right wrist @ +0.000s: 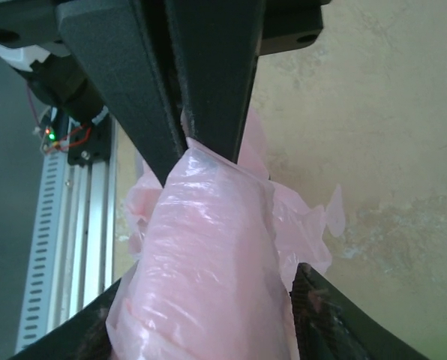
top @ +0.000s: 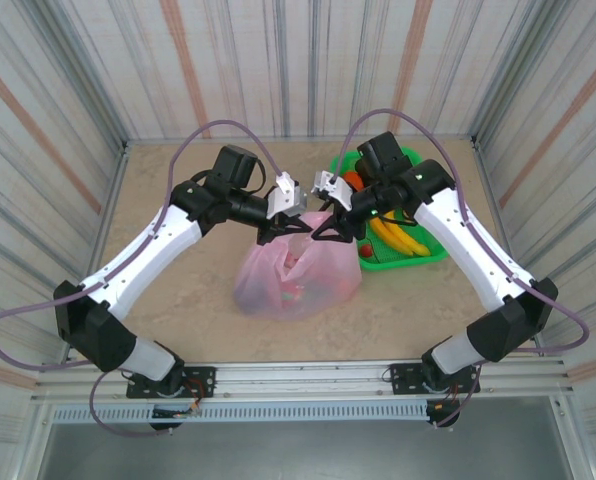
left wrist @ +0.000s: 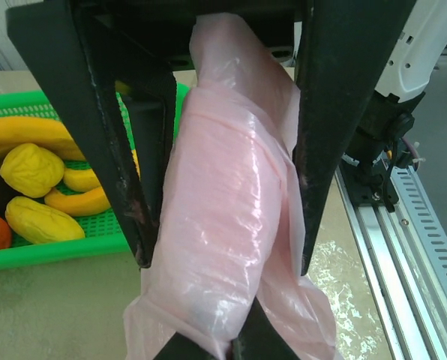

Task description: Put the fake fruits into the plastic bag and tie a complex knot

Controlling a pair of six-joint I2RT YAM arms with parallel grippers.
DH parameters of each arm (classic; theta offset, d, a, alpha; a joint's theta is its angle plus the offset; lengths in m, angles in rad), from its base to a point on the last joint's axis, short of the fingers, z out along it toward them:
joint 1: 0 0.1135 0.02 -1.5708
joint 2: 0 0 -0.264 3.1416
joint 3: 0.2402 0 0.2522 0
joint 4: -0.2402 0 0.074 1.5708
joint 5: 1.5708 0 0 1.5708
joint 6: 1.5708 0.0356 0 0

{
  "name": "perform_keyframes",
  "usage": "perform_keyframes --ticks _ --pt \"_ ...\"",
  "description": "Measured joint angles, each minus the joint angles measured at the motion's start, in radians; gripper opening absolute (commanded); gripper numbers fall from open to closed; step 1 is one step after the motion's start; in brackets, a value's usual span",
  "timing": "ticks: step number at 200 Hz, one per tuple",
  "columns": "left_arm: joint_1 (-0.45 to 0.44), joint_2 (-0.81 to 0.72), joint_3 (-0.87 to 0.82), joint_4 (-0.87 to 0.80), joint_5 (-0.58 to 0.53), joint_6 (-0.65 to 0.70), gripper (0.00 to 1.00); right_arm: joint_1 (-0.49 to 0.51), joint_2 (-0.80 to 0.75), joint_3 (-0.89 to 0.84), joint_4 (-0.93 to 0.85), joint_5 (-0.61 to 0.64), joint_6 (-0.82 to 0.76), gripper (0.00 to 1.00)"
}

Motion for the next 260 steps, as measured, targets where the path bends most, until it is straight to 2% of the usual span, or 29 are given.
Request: perform_keyframes --ticks 28,52,84,125,154,176,197,220,236,260 --pt "0.000 0.000 0.000 0.000 -0.003 0.000 0.13 0.003 0.000 -0.001 0.005 -0.010 0.000 0.32" --pt "0.000 0.000 0.000 0.001 -0.006 -0.001 0.22 0.004 -0.001 -0.003 0.012 -0.018 0.005 0.19" --pt "0.005 -0.005 -0.004 -0.013 -0.021 0.003 0.29 0.005 -0.005 -0.011 0.020 -0.015 0.010 0.00" --pt "0.021 -0.056 -0.024 0.006 -0.021 -0.008 0.39 0.005 -0.005 -0.025 0.033 -0.014 0.009 0.00" --pt "0.044 -0.110 -0.052 0.023 -0.023 -0.023 0.54 0.006 -0.010 -0.041 0.054 -0.014 0.009 0.00" --pt "0.056 -0.144 -0.097 0.042 -0.036 -0.042 0.61 0.006 -0.027 -0.059 0.076 -0.011 0.010 0.00" --pt "0.060 -0.153 -0.138 0.061 -0.065 -0.066 0.62 0.006 -0.048 -0.075 0.093 -0.007 0.012 0.00" --pt "0.060 -0.152 -0.177 0.077 -0.108 -0.092 0.57 0.006 -0.063 -0.079 0.110 -0.003 0.013 0.00" --pt "0.064 -0.152 -0.192 0.082 -0.124 -0.111 0.48 0.006 -0.070 -0.084 0.119 0.003 0.013 0.00" --pt "0.066 -0.152 -0.195 0.086 -0.132 -0.122 0.26 0.007 -0.072 -0.098 0.137 0.014 0.016 0.00"
